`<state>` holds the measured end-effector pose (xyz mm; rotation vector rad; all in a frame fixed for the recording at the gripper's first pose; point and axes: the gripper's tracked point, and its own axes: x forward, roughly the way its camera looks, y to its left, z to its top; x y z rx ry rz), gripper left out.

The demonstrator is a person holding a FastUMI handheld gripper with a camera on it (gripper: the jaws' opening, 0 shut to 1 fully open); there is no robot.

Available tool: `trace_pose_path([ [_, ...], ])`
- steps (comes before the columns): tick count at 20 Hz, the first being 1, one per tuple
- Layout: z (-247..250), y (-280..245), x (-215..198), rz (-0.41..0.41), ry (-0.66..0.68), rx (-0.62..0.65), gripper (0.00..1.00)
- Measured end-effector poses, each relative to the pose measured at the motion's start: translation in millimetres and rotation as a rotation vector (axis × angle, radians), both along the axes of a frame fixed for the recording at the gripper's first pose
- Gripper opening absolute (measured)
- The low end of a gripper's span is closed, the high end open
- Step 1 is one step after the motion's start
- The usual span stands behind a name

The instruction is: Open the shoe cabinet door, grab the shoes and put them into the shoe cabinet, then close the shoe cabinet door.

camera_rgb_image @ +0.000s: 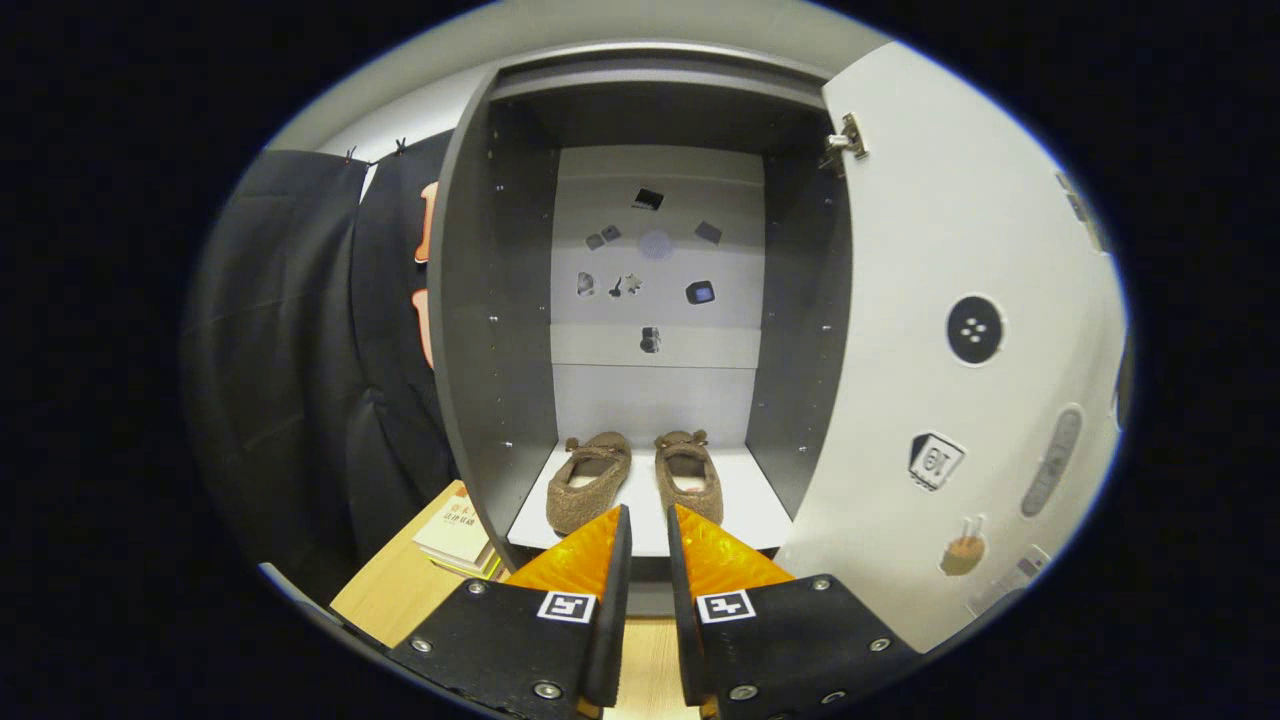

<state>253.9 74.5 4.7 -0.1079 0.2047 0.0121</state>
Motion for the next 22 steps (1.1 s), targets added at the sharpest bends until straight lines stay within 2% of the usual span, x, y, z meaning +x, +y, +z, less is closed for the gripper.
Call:
trace_pose_path([
  [9,22.4,-45.4,-114.4,-0.091,-0.054,-0.023,0.25],
  [12,29.6,-66.2,-153.9,-0.133,-0.076,0.008,0.25],
  [19,32.0,-136.3,-229.2,-0.313,-0.095,0.024,0.25],
  [22,29.5,-149.8,-257.2,-0.382,-0.096,0.015,0.25],
])
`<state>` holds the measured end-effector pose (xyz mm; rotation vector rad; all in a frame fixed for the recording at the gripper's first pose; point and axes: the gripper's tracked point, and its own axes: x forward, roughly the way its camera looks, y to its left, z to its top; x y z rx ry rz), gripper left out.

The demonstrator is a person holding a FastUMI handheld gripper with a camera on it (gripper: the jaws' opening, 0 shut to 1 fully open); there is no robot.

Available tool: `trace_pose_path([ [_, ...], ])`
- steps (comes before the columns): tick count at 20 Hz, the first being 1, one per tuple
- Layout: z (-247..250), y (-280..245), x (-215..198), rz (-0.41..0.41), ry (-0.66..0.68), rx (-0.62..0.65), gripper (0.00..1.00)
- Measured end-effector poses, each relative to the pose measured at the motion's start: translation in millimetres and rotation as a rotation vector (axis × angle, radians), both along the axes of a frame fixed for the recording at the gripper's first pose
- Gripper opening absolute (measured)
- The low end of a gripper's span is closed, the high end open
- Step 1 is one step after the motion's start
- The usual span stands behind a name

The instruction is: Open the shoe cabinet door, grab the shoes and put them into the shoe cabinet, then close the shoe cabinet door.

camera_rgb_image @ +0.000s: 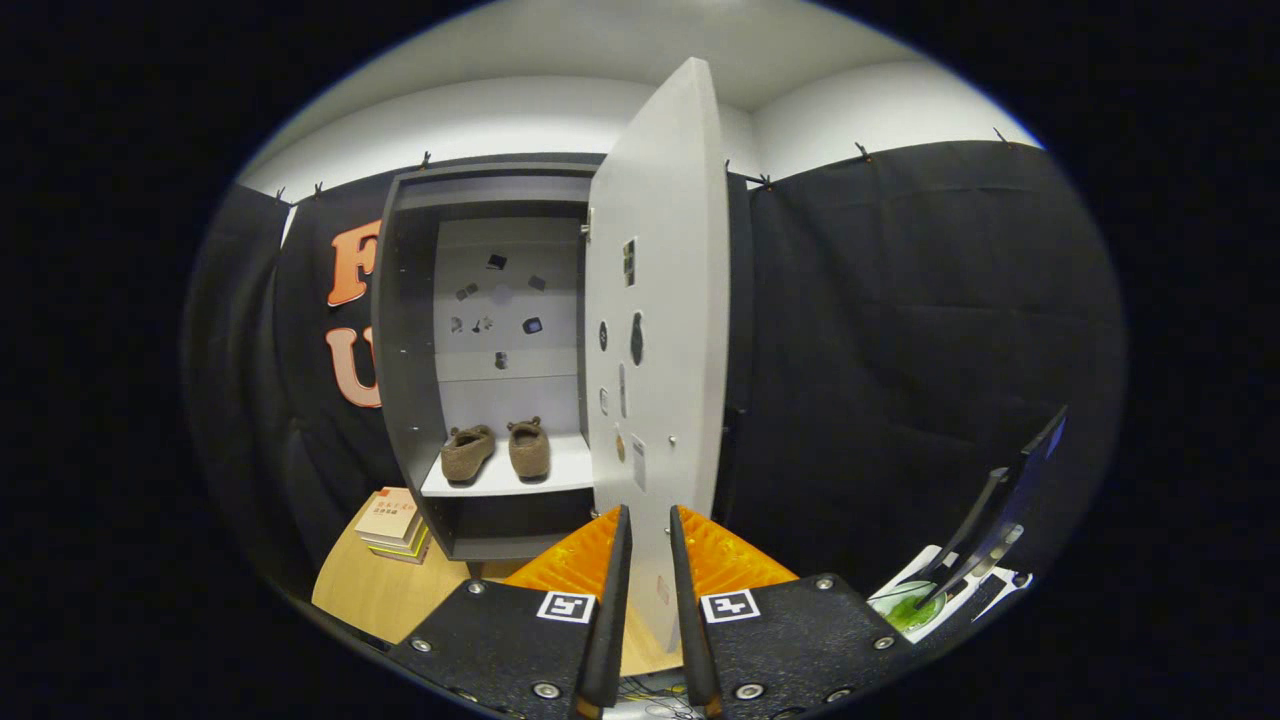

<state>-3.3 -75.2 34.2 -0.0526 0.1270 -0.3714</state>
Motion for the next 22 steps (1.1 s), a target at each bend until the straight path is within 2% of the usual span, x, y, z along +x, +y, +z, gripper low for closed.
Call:
trace_pose_path([
  [5,-9.0,-34.5,-17.7,-0.068,0.022,0.005,0.28],
  [9,-15.2,-59.7,-9.3,-0.078,0.03,0.026,0.28],
  [15,-15.0,-77.5,27.9,-0.018,0.011,0.068,0.31],
  [19,-12.9,-76.2,52.2,0.044,0.008,0.057,0.33],
  [22,-14.0,-80.3,58.7,0.05,0.016,0.033,0.36],
])
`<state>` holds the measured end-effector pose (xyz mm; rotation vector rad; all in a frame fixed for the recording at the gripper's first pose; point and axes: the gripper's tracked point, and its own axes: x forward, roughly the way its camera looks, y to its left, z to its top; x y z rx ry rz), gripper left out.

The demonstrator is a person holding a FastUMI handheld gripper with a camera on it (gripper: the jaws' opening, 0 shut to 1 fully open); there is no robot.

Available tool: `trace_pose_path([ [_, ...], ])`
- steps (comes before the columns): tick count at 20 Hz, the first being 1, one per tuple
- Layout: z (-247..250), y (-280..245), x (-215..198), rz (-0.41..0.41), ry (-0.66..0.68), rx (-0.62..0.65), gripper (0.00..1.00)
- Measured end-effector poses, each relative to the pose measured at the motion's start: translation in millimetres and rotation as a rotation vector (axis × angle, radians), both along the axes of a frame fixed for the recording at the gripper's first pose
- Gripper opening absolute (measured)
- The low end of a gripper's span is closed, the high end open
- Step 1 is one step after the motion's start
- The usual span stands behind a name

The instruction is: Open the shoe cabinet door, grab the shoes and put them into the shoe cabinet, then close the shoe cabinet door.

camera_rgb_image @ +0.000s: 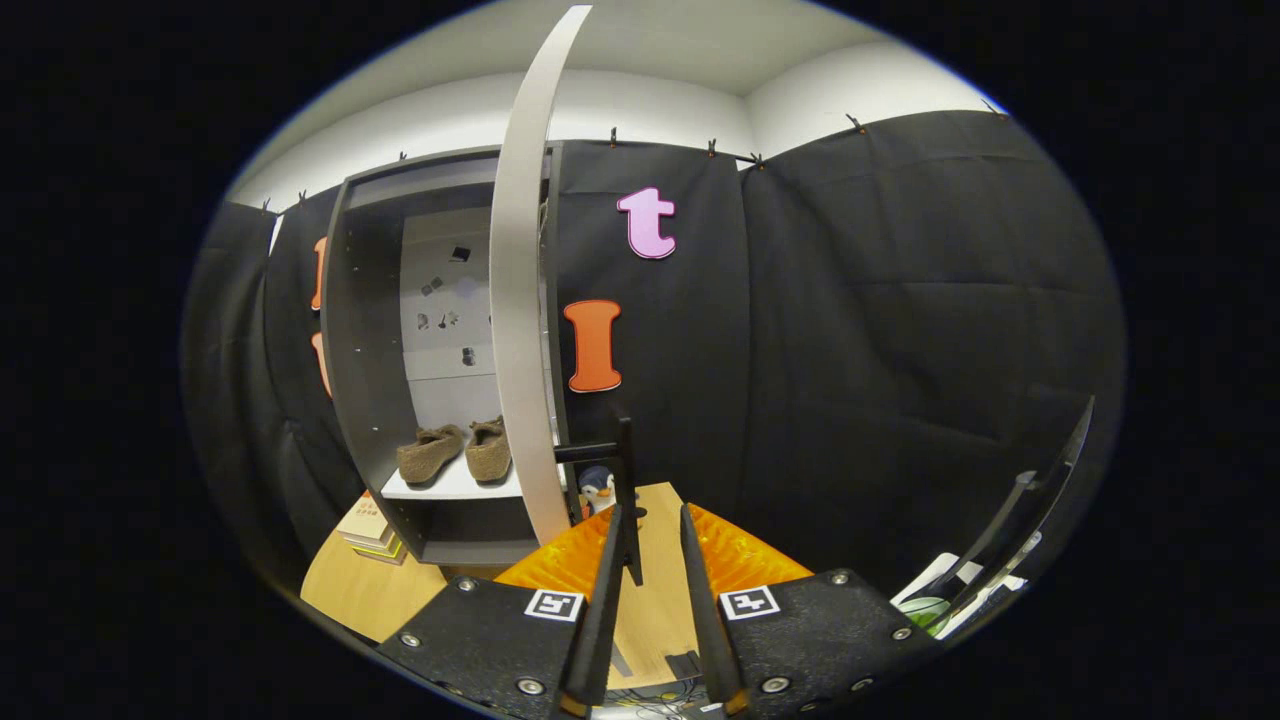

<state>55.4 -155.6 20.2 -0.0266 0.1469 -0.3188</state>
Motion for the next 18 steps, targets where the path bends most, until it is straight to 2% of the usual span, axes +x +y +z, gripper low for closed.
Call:
trace_pose_path([
  [5,-1.7,6.4,4.2,0.044,-0.032,0.028,0.37],
  [9,1.1,17.6,4.5,0.065,-0.038,-0.048,0.36],
  [18,-5.2,89.9,15.0,0.313,-0.058,-0.007,0.37],
])
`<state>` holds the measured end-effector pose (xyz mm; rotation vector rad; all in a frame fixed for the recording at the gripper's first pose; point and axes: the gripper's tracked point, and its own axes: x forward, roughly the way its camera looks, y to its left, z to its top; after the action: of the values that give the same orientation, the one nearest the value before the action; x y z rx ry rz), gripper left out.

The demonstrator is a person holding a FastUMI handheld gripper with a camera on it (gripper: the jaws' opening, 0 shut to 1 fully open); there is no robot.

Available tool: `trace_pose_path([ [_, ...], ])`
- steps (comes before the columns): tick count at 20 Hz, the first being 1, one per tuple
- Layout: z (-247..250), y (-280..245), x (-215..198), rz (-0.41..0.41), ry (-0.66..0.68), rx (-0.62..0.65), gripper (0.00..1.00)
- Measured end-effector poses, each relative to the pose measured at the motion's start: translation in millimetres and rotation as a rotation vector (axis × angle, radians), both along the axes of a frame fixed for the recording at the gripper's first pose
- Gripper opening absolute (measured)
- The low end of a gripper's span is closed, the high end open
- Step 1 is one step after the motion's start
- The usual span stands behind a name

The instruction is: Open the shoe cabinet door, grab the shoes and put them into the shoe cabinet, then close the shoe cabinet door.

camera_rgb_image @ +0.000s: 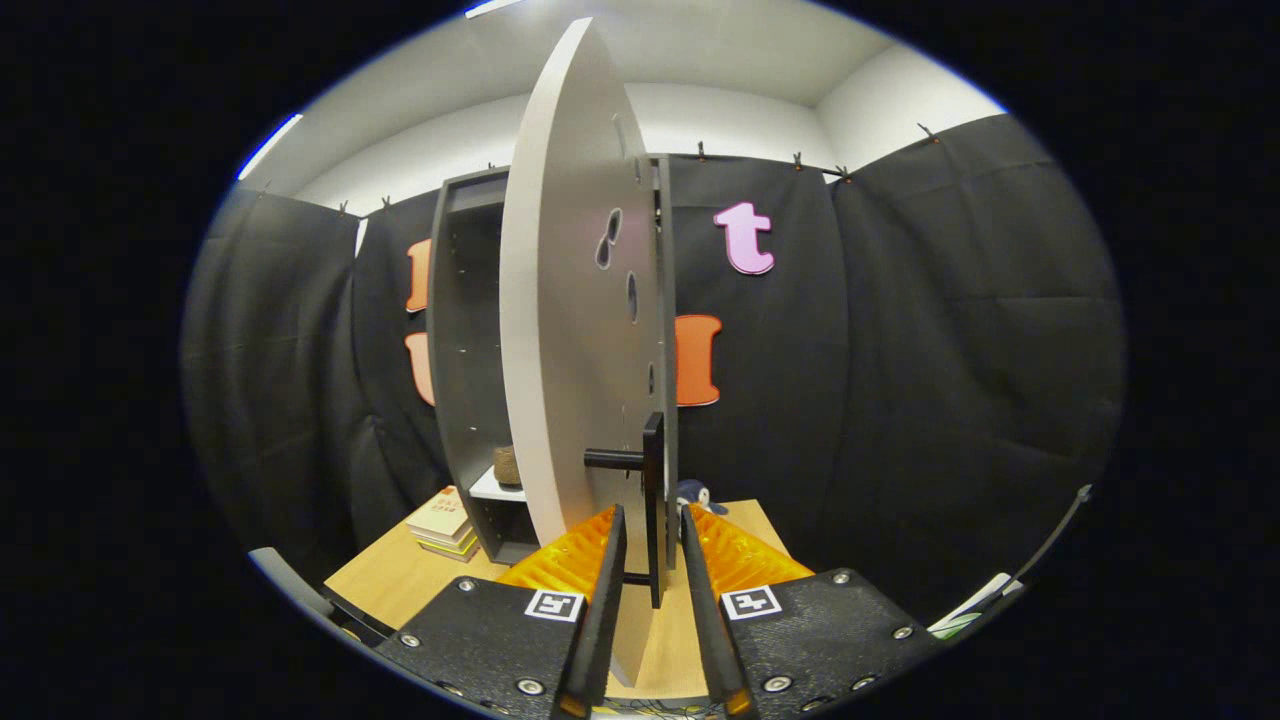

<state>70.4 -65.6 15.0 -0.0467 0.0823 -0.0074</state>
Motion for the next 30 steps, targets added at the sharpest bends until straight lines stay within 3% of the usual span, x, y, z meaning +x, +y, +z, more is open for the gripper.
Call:
trace_pose_path([
  [5,-3.2,32.4,12.1,0.116,-0.01,0.04,0.37],
  [18,-11.0,106.7,49.8,0.319,-0.007,0.054,0.4],
  [23,-11.8,119.6,67.3,0.364,0.004,0.053,0.46],
  [30,-16.8,171.8,93.4,0.408,0.007,0.038,0.46],
])
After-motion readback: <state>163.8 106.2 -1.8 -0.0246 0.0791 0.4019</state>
